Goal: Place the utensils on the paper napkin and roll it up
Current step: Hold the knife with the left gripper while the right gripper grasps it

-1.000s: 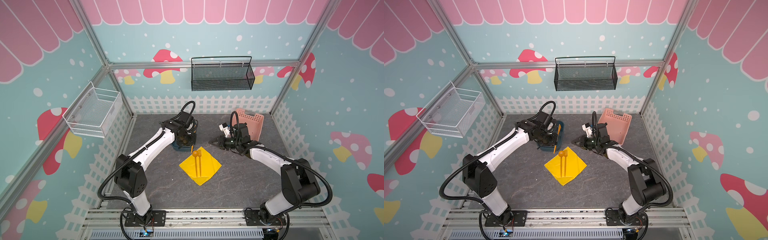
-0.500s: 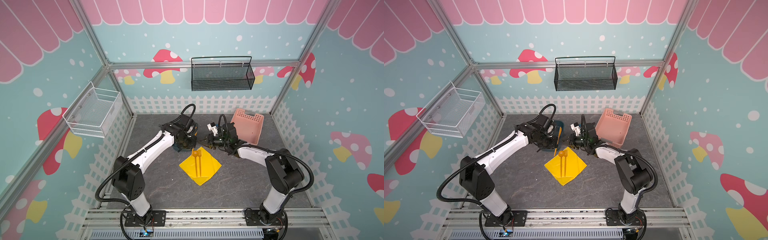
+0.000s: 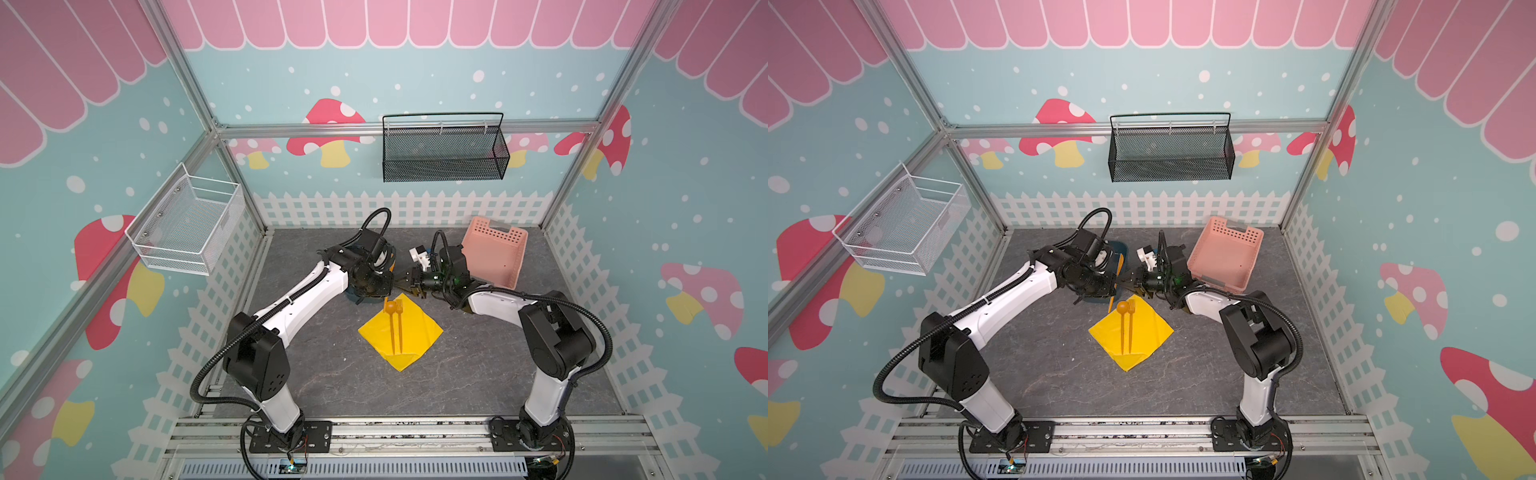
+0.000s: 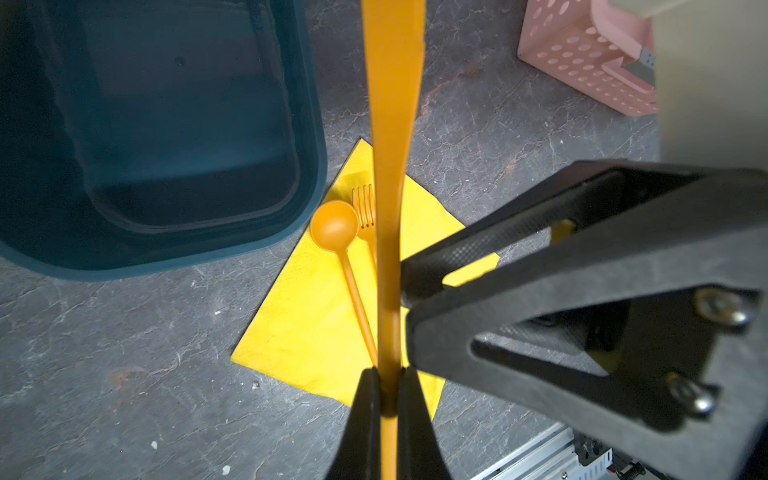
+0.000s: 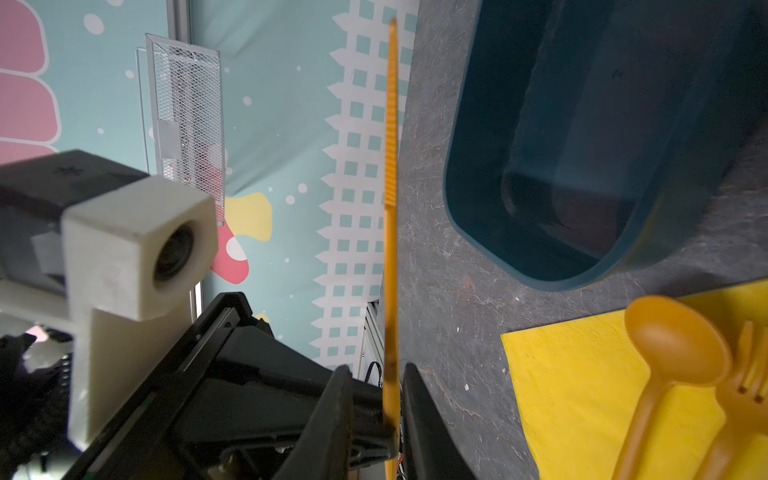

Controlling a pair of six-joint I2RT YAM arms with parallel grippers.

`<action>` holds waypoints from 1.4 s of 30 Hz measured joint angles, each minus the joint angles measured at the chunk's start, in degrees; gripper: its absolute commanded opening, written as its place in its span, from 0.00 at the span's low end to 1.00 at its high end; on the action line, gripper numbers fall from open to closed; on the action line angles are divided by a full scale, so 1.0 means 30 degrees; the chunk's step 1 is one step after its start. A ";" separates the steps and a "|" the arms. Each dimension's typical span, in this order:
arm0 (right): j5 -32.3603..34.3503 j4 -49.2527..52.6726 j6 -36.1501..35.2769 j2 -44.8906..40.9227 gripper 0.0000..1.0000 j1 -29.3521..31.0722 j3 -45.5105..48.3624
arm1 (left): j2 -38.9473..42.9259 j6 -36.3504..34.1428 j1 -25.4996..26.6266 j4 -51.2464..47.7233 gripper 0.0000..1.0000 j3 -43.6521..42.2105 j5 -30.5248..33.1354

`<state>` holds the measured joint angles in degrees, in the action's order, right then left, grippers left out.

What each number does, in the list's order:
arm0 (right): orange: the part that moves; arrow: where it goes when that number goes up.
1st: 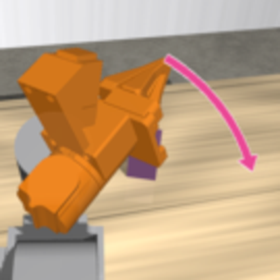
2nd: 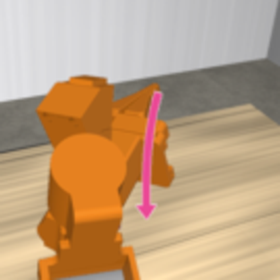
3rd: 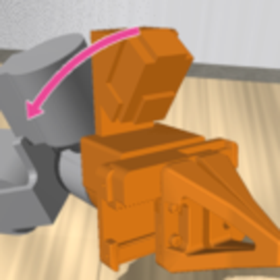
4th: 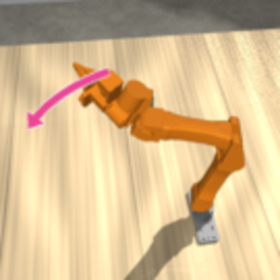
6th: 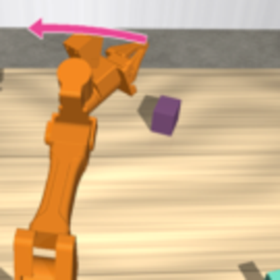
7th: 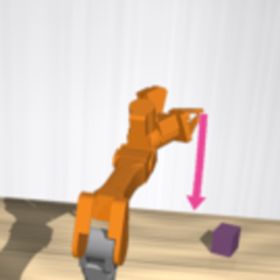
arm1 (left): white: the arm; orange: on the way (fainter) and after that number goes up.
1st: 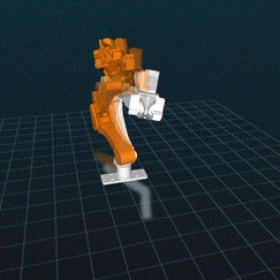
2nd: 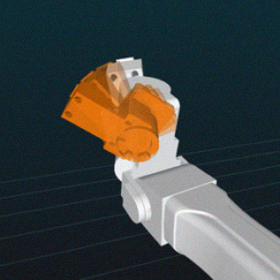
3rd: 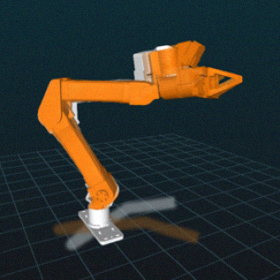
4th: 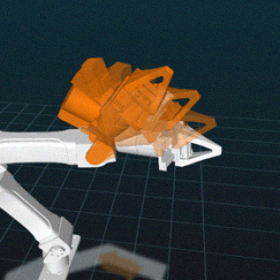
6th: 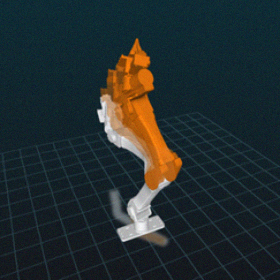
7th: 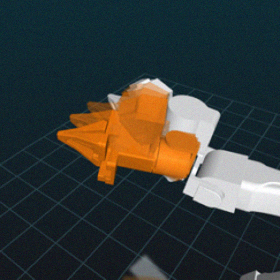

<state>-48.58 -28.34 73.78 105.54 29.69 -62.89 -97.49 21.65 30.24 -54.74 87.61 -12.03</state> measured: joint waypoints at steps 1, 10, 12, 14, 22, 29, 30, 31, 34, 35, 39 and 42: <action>-0.0007 -0.0007 0.0029 0.0058 0.22 0.0000 -0.0066 | 0.0000 0.0000 0.0000 0.0007 0.04 0.0000 -0.0015; 0.0007 -0.0095 0.0248 0.0197 0.18 0.0015 -0.0226 | 0.0109 0.0000 0.0000 0.0102 0.04 0.0000 -0.0211; 0.0000 -0.0160 0.0313 0.0197 0.17 0.0015 -0.0226 | 0.0189 0.0000 0.0007 0.0131 0.04 0.0000 -0.0248; 0.0000 -0.0204 0.0379 0.0211 0.15 0.0015 -0.0226 | 0.0211 0.0000 0.0007 0.0138 0.05 0.0000 -0.0284; 0.0000 -0.0437 0.0568 0.0401 0.05 0.0015 -0.0226 | 0.0219 0.0007 0.0000 0.0131 0.10 0.0000 -0.0328; 0.0007 -0.0459 0.0583 0.0401 0.03 0.0015 -0.0226 | 0.0219 -0.0007 0.0015 0.0015 0.19 0.0000 -0.0357; 0.0007 -0.0474 0.0583 0.0401 0.03 0.0015 -0.0226 | 0.0219 -0.0007 0.0029 -0.0051 0.19 0.0007 -0.0357; 0.0007 -0.0474 0.0583 0.0401 0.03 0.0015 -0.0226 | 0.0219 -0.0007 0.0044 -0.0124 0.19 0.0015 -0.0350; 0.0007 -0.0488 0.0583 0.0401 0.03 0.0015 -0.0226 | 0.0211 -0.0015 0.0095 -0.0386 0.20 0.0051 -0.0357; 0.0007 -0.0495 0.0583 0.0401 0.03 0.0015 -0.0226 | 0.0197 -0.0022 0.0095 -0.0517 0.20 0.0102 -0.0350; 0.0007 -0.0495 0.0583 0.0401 0.02 0.0015 -0.0226 | 0.0117 -0.0146 0.0131 -0.0874 0.19 0.0415 -0.0350; 0.0007 -0.0495 0.0576 0.0401 0.02 0.0015 -0.0226 | 0.0022 -0.0168 0.0182 -0.0976 0.19 0.0525 -0.0342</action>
<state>-48.56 -29.82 75.50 106.74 29.74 -63.57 -97.43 21.15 30.79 -57.67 89.19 -13.06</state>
